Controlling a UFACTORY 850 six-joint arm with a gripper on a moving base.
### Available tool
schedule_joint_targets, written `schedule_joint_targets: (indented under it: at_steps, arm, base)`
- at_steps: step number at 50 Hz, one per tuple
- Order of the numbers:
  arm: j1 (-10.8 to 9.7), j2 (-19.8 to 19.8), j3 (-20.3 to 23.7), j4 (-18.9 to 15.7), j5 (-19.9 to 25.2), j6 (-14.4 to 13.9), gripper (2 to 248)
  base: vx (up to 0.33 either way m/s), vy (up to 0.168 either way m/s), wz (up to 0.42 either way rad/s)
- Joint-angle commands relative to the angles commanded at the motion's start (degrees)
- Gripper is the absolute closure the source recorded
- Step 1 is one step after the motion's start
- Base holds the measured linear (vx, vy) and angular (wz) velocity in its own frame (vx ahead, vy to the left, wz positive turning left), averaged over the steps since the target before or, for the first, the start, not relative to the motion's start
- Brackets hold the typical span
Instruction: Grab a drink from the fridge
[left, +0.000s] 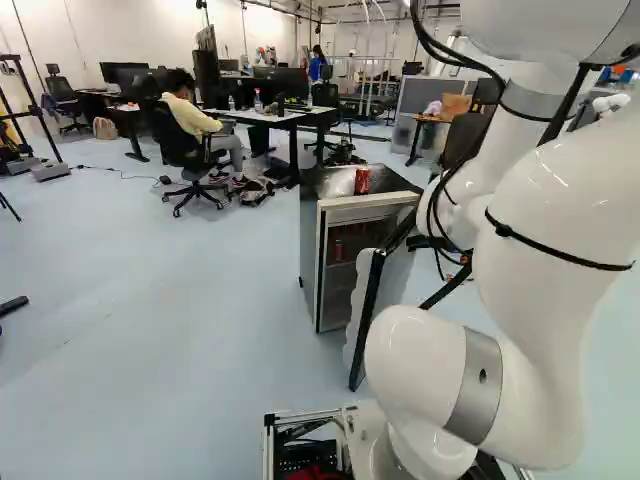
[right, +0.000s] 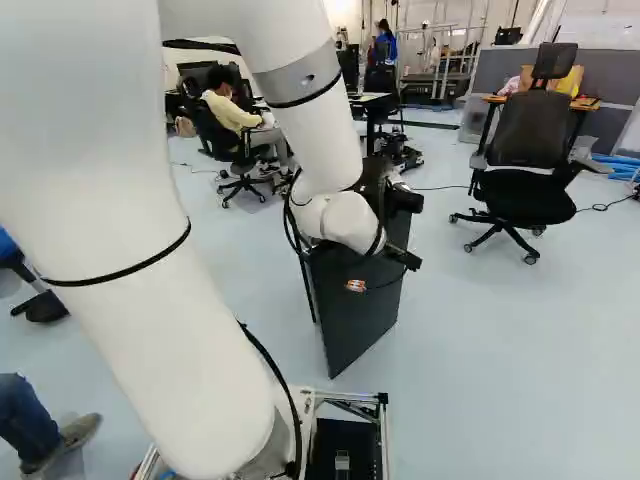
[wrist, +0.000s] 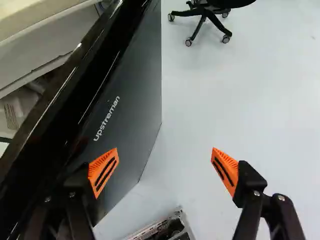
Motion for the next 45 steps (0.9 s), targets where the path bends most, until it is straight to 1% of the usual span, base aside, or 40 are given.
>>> schedule_joint_targets:
  at_steps: [21,45]
  arm:
    - [2.1,1.6,1.7,-1.3,0.0,0.0,3]
    - [5.3,3.1,3.4,-2.9,0.0,0.0,3]
  base:
    - [0.0,0.0,0.0]
    - [0.0,0.0,0.0]
